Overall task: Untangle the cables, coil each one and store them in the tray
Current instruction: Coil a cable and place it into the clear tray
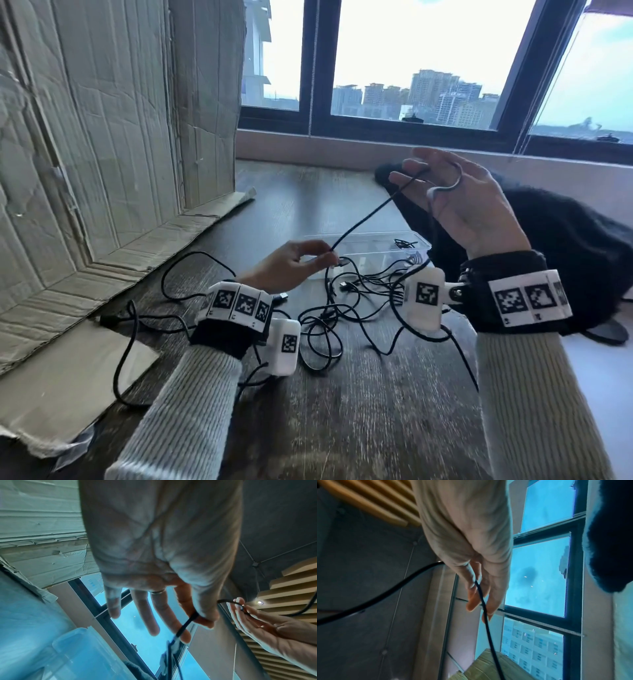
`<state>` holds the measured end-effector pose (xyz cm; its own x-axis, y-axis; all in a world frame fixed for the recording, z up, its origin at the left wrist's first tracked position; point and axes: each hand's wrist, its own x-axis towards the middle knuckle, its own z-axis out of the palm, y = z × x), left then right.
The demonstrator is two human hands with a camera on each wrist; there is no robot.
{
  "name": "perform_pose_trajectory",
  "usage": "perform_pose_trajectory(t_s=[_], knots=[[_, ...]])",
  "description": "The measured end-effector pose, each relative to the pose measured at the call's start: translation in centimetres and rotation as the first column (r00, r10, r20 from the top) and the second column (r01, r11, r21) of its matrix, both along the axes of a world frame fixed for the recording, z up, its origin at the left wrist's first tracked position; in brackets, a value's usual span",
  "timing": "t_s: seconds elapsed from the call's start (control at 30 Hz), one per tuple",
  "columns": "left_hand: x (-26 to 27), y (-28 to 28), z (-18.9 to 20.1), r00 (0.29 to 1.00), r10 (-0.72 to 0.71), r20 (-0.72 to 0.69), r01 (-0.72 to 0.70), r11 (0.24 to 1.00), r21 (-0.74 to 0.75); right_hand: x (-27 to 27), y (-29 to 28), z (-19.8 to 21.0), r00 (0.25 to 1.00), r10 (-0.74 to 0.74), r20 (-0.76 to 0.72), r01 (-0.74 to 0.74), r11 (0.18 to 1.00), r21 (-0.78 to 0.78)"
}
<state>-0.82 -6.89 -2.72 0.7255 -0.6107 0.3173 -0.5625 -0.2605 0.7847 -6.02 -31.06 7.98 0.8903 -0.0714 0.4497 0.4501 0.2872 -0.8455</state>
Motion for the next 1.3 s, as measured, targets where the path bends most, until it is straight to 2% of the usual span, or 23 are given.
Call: perform_pose_trajectory(t_s=[0.07,0.17,0.23,0.33,0.4,0.47,0.57,0.63,0.67,0.73,0.83,0.93,0.97,1.0,1.07,1.13,1.2,1.3], knots=[[0.3,0.1,-0.4,0.999,0.039,0.009,-0.039,0.999,-0.003,-0.2,-0.7,0.0,0.999,-0.023,-0.022,0.022,0.999,-0.029],[0.4,0.1,0.0,0.984,0.178,0.002,-0.174,0.964,-0.201,-0.3,-1.8,0.0,0.996,-0.076,-0.056,0.065,0.982,-0.178],[0.2,0.2,0.4,0.962,0.263,-0.079,-0.272,0.874,-0.403,-0.5,-2.4,-0.1,0.983,-0.172,-0.063,0.142,0.934,-0.327],[-0.5,0.2,1.4,0.938,0.22,-0.266,-0.338,0.743,-0.578,-0.4,-3.3,-0.7,0.941,-0.337,-0.015,0.278,0.798,-0.535],[-0.8,0.1,1.7,0.929,0.19,-0.319,-0.355,0.702,-0.617,-0.3,-3.6,-1.1,0.938,-0.346,-0.013,0.25,0.704,-0.664],[-0.8,0.1,1.7,0.916,0.218,-0.337,-0.391,0.673,-0.628,-0.1,-3.5,-1.3,0.941,-0.334,-0.048,0.188,0.637,-0.748],[-0.6,0.3,1.5,0.897,0.293,-0.332,-0.441,0.659,-0.61,-0.2,-2.3,-0.9,0.938,-0.324,-0.124,0.128,0.656,-0.744],[-0.7,0.3,1.6,0.895,0.308,-0.324,-0.446,0.668,-0.596,-0.5,-1.1,-0.4,0.953,-0.261,-0.153,0.069,0.679,-0.731],[-0.7,0.3,1.6,0.896,0.302,-0.326,-0.443,0.67,-0.596,-0.7,-0.4,-0.3,0.962,-0.223,-0.16,0.03,0.665,-0.747],[-1.0,0.2,1.7,0.897,0.29,-0.332,-0.439,0.668,-0.601,-1.2,1.1,-0.2,0.973,-0.164,-0.16,-0.044,0.553,-0.832],[-1.1,0.1,1.9,0.887,0.305,-0.347,-0.461,0.647,-0.608,-1.3,3.3,-0.8,0.971,-0.102,-0.218,-0.179,0.299,-0.937],[-0.9,0.5,1.9,0.86,0.299,-0.414,-0.509,0.565,-0.649,-1.0,4.4,-1.7,0.935,-0.074,-0.346,-0.341,0.071,-0.937],[-0.7,0.9,1.9,0.847,0.292,-0.444,-0.53,0.524,-0.666,-1.0,4.5,-1.8,0.919,-0.066,-0.389,-0.388,0.032,-0.921],[-0.5,1.2,1.9,0.83,0.293,-0.476,-0.558,0.481,-0.677,-1.0,4.4,-1.9,0.9,-0.049,-0.434,-0.433,0.032,-0.901],[-0.1,2.0,1.8,0.783,0.333,-0.526,-0.622,0.4,-0.673,-1.4,4.2,-1.7,0.863,0.015,-0.504,-0.504,0.09,-0.859],[0.3,2.6,1.6,0.733,0.414,-0.54,-0.674,0.338,-0.657,-1.9,3.9,-1.3,0.85,0.09,-0.519,-0.527,0.128,-0.84],[0.5,3.0,1.4,0.69,0.474,-0.547,-0.708,0.284,-0.647,-2.3,4.1,-0.9,0.849,0.166,-0.502,-0.524,0.134,-0.841],[0.6,3.0,1.4,0.658,0.485,-0.576,-0.732,0.232,-0.641,-2.5,5.1,-0.7,0.847,0.226,-0.481,-0.514,0.114,-0.85]])
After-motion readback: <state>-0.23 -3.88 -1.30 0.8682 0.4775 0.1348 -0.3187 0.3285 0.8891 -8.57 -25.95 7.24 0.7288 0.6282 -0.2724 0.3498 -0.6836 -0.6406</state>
